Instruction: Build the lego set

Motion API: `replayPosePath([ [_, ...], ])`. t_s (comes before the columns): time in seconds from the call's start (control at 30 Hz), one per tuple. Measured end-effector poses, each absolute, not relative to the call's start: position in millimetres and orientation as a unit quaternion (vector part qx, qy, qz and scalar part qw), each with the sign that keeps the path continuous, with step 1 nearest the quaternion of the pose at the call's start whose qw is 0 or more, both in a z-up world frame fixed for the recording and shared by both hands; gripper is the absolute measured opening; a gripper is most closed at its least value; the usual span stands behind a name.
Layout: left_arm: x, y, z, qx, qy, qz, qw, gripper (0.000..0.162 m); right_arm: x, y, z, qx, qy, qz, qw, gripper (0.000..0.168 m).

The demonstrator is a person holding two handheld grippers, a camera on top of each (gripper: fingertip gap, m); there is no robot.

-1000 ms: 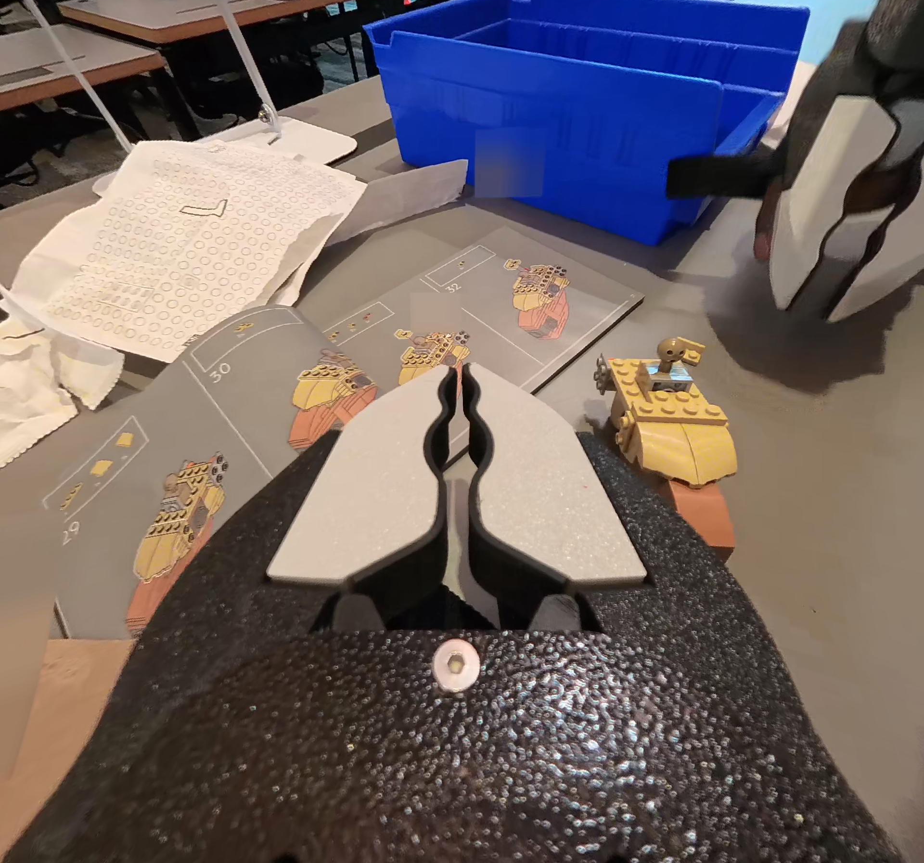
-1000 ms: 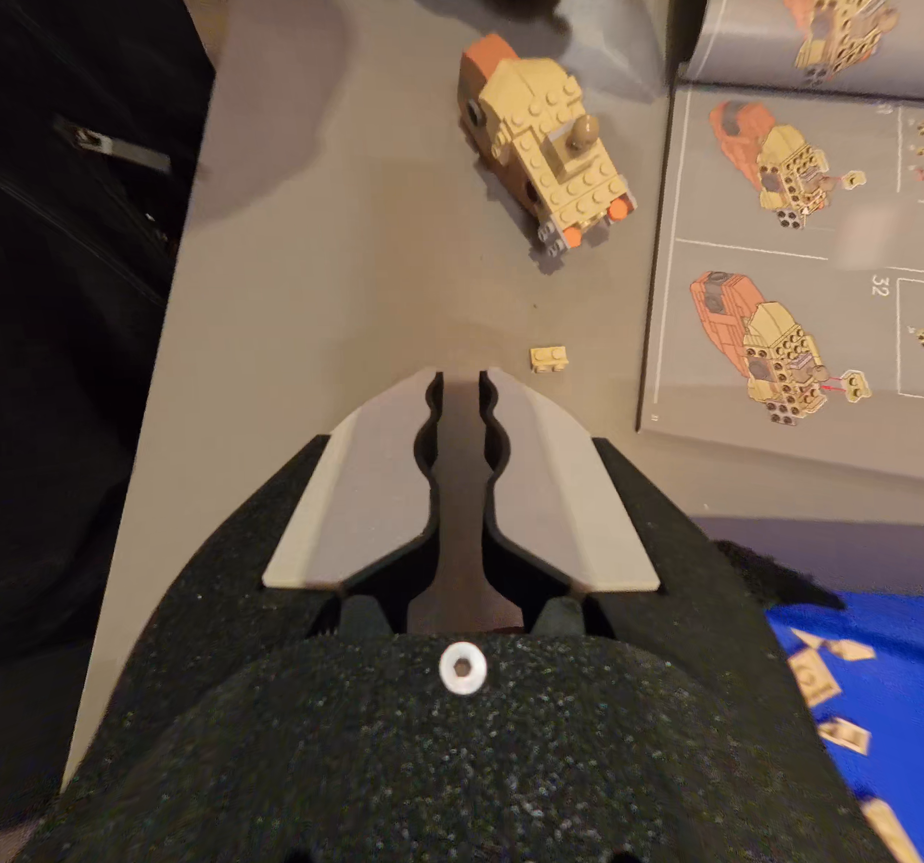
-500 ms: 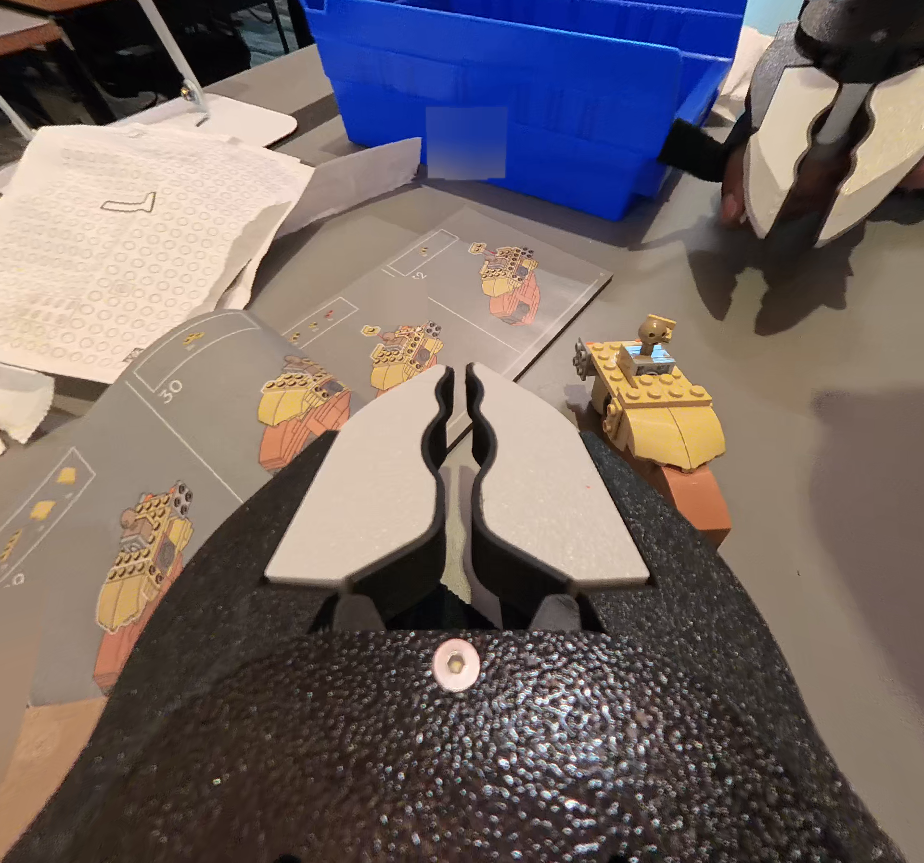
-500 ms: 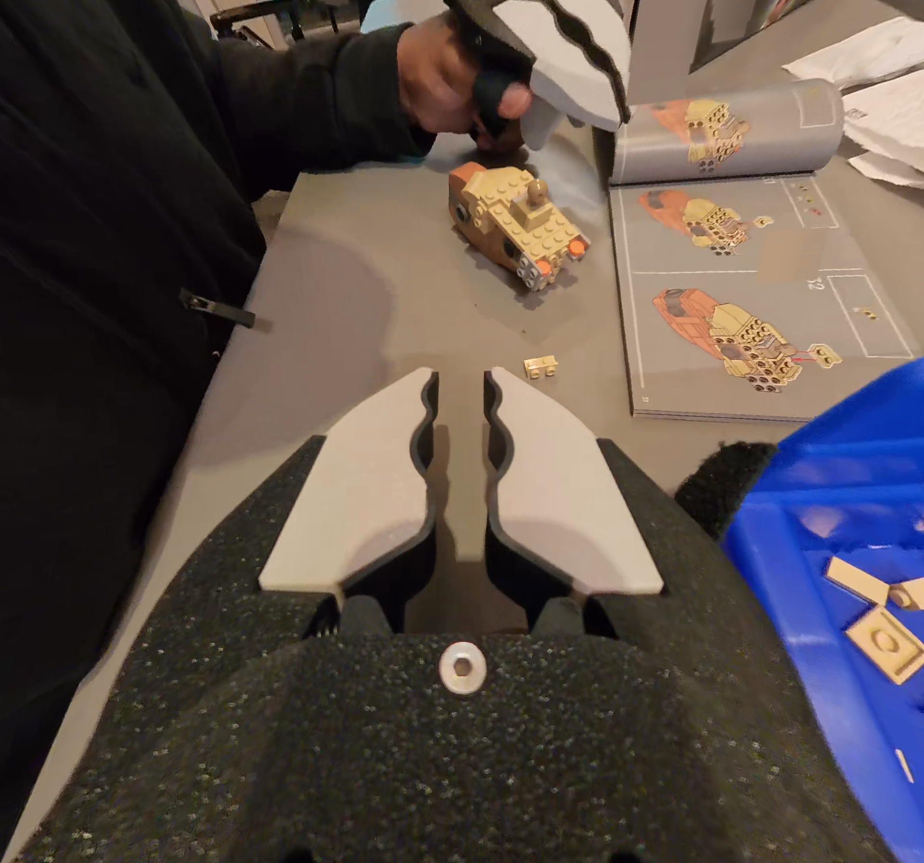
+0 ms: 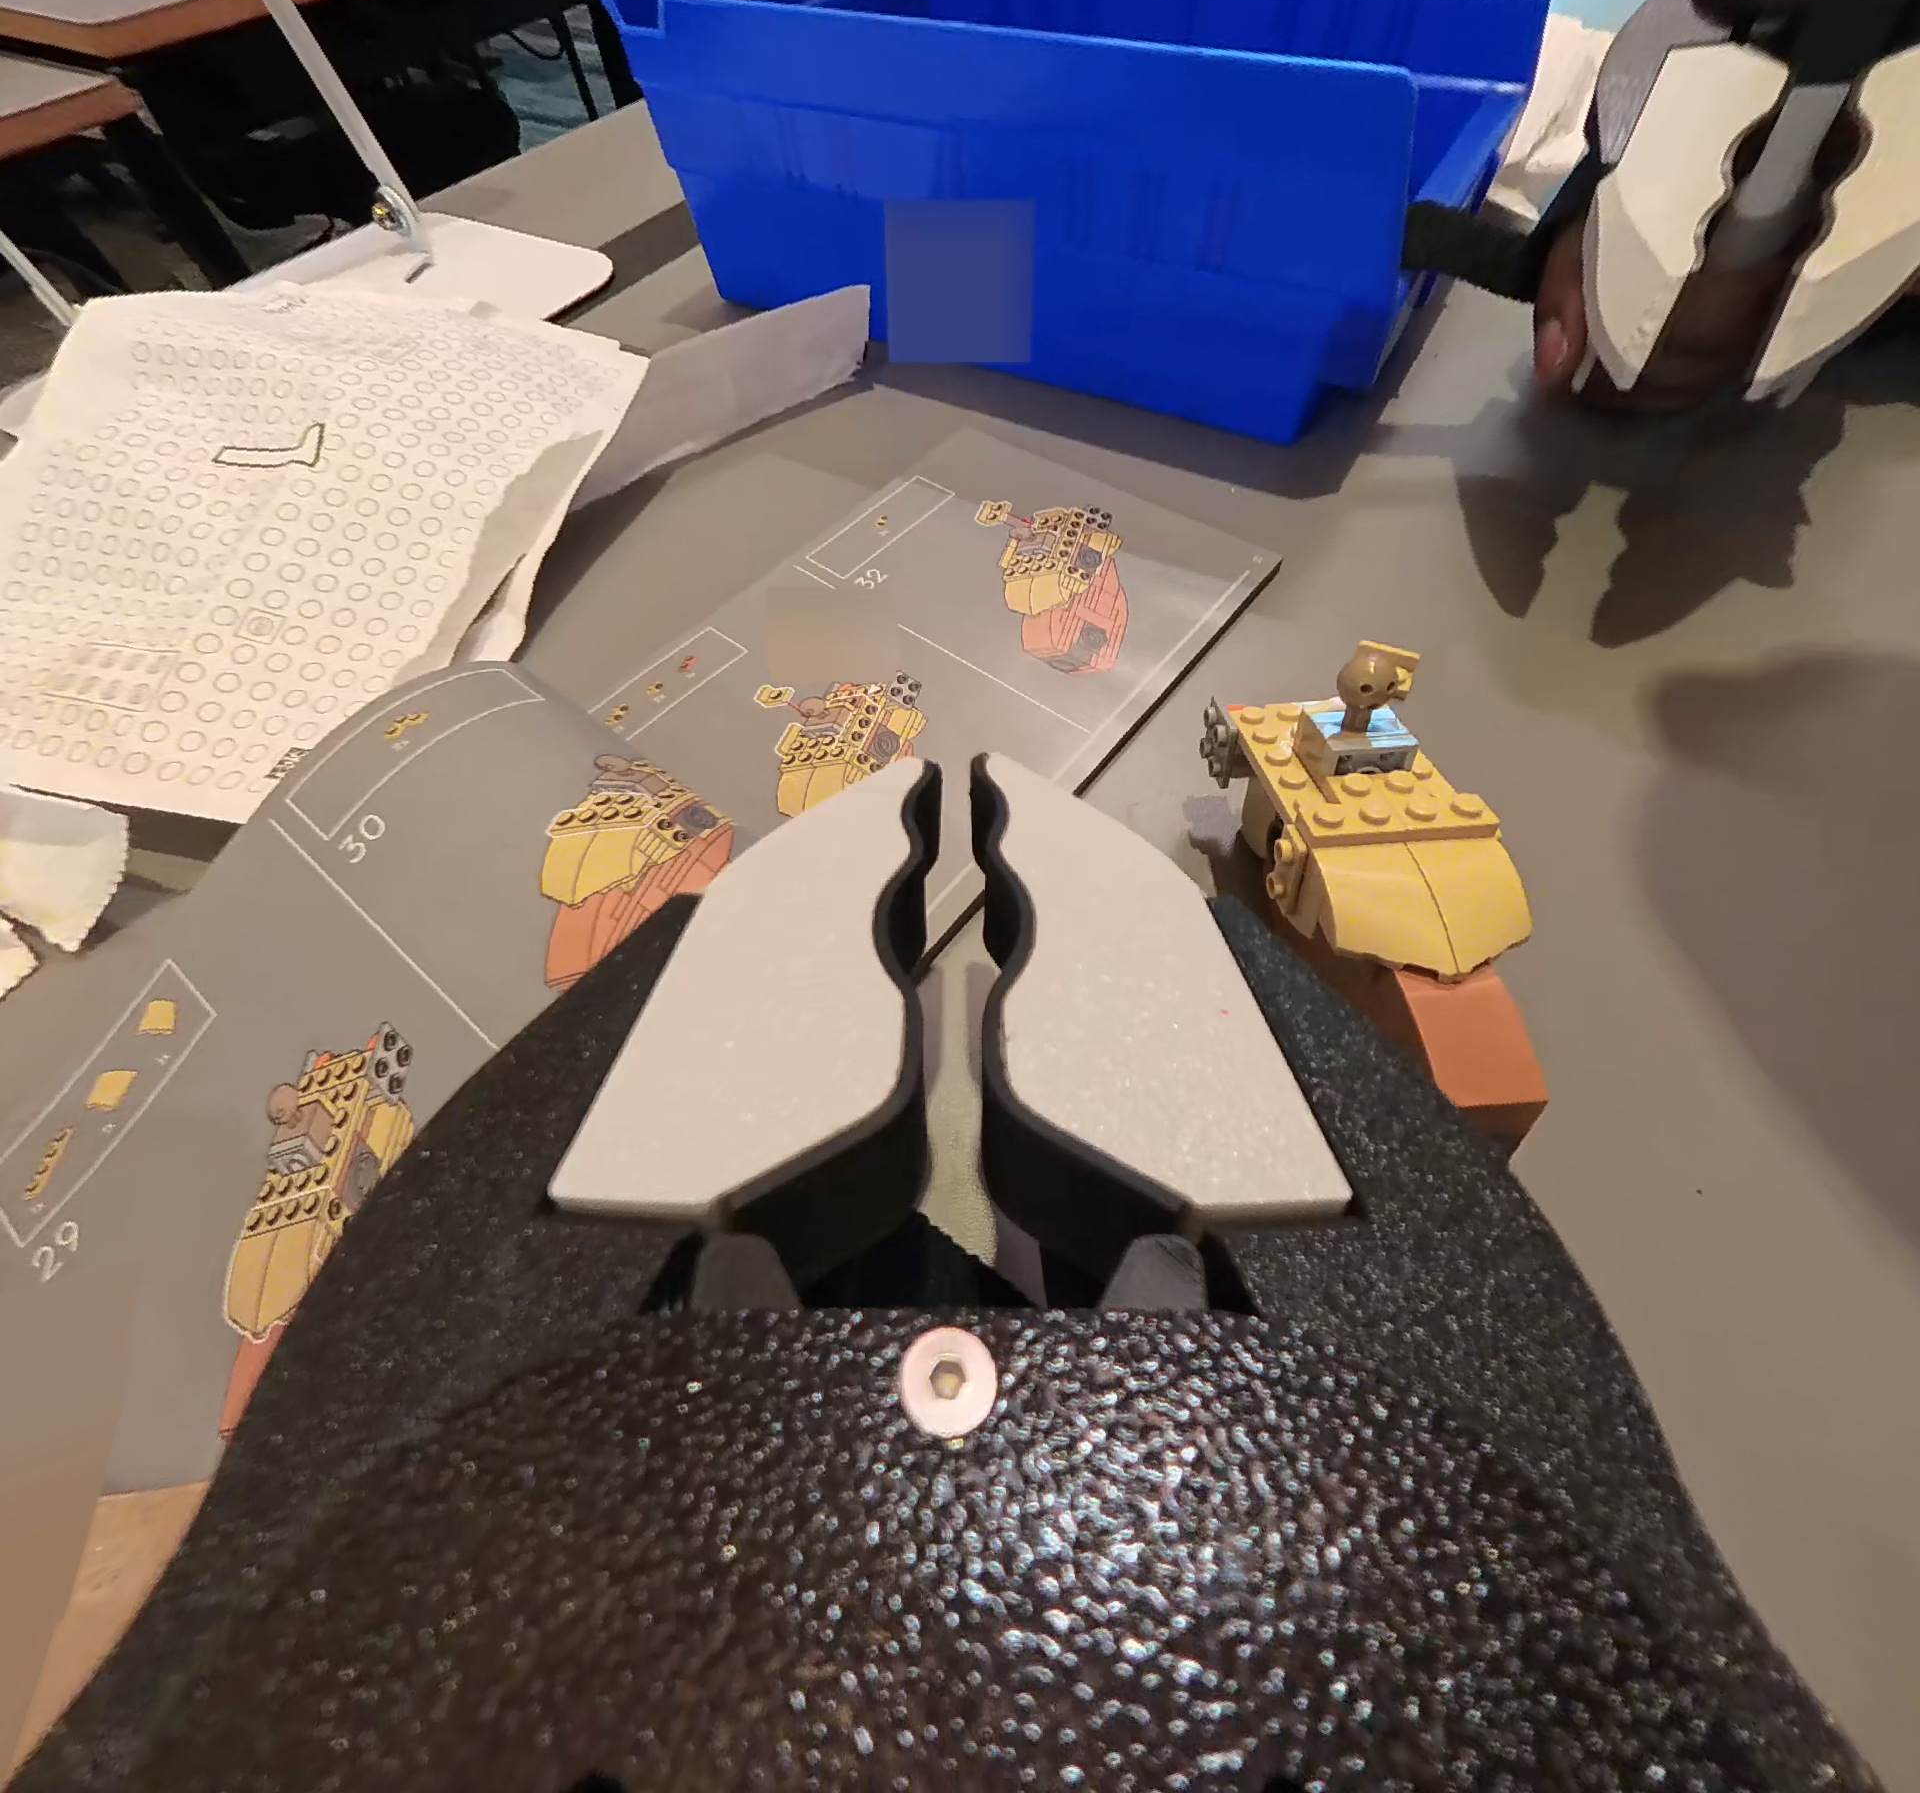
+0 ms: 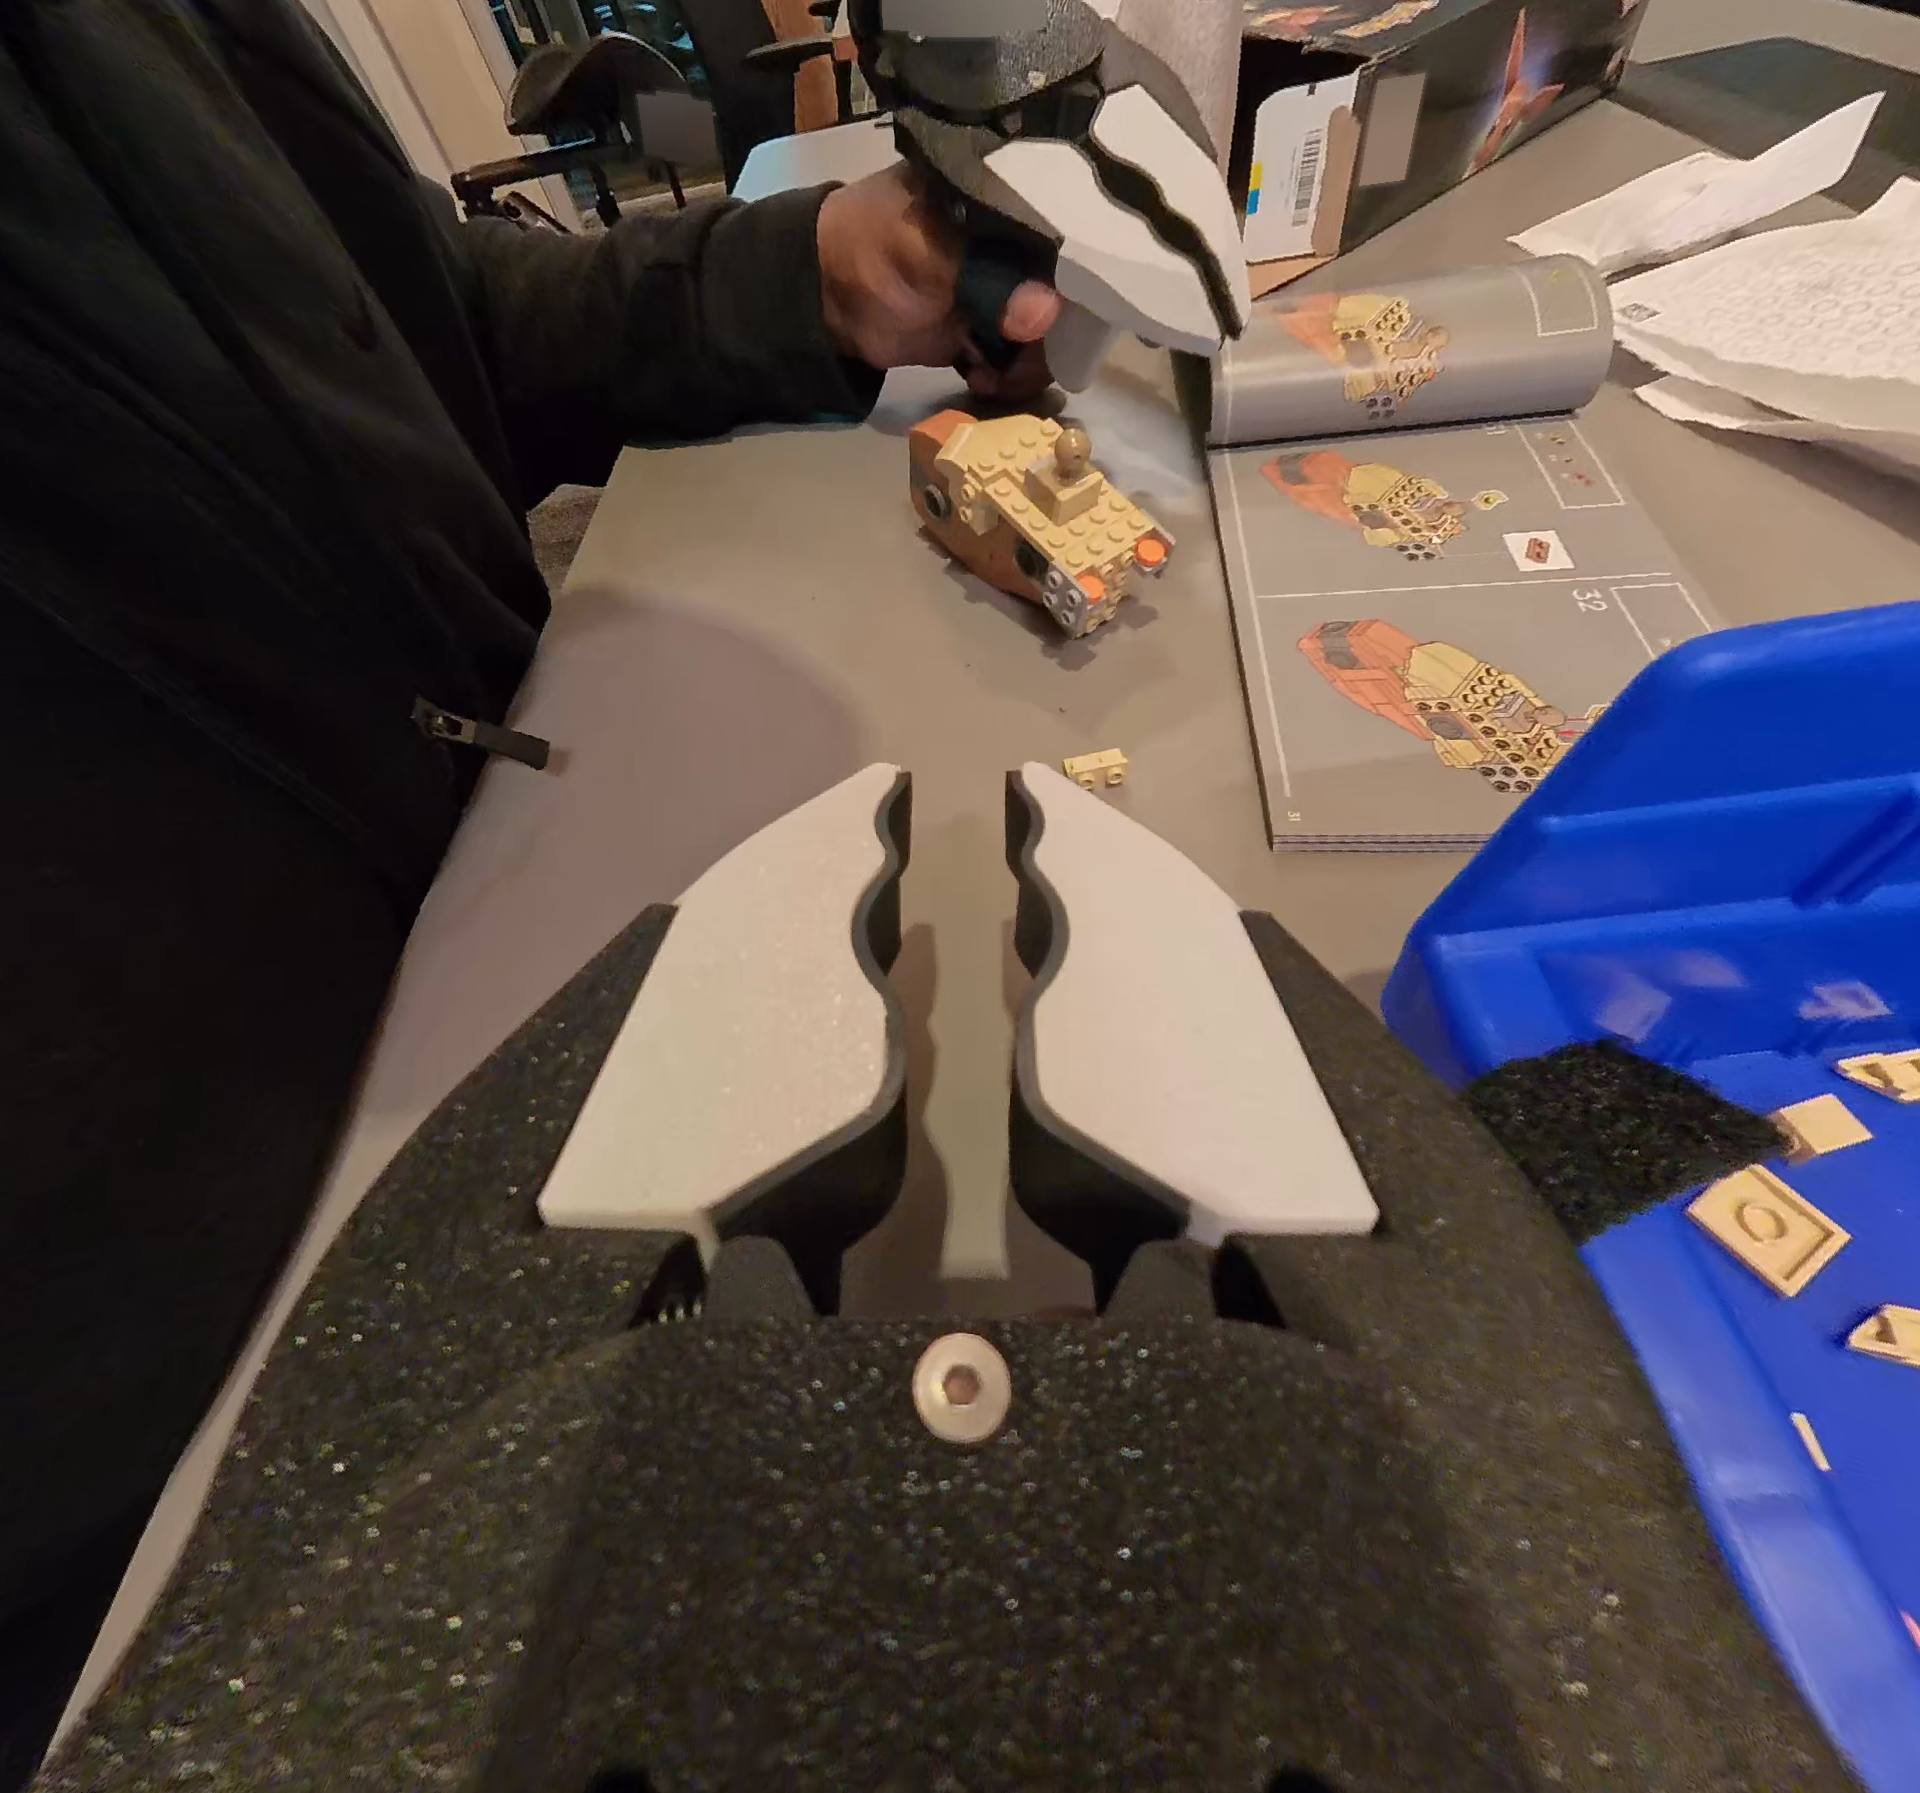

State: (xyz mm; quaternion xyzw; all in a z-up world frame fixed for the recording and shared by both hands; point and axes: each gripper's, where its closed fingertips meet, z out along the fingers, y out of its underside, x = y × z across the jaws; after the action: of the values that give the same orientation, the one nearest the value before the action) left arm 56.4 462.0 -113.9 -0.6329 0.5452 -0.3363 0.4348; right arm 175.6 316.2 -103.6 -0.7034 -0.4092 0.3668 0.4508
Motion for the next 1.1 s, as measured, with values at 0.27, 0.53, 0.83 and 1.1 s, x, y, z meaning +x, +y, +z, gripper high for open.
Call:
replayPosePath([
  [0.27, 57, 463, -115, -0.636, 0.545, -0.333, 0.433, 0.005, 180, 325, -105, -0.719, -0.384, 0.355, 0.458, 0.017],
  [0.53, 57, 464, -117, -0.639, 0.547, -0.328, 0.43, 0.005, 191, 326, -85, -0.717, -0.395, 0.303, 0.487, 0.017],
  [0.83, 57, 463, -116, -0.636, 0.549, -0.316, 0.441, 0.005, 346, 439, -43, -0.76, -0.594, 0.039, 0.26, 0.009],
  [1.1, 56, 461, -113, -0.625, 0.551, -0.314, 0.455, 0.005, 372, 486, -139, -0.752, -0.654, -0.01, 0.083, 0.009],
])
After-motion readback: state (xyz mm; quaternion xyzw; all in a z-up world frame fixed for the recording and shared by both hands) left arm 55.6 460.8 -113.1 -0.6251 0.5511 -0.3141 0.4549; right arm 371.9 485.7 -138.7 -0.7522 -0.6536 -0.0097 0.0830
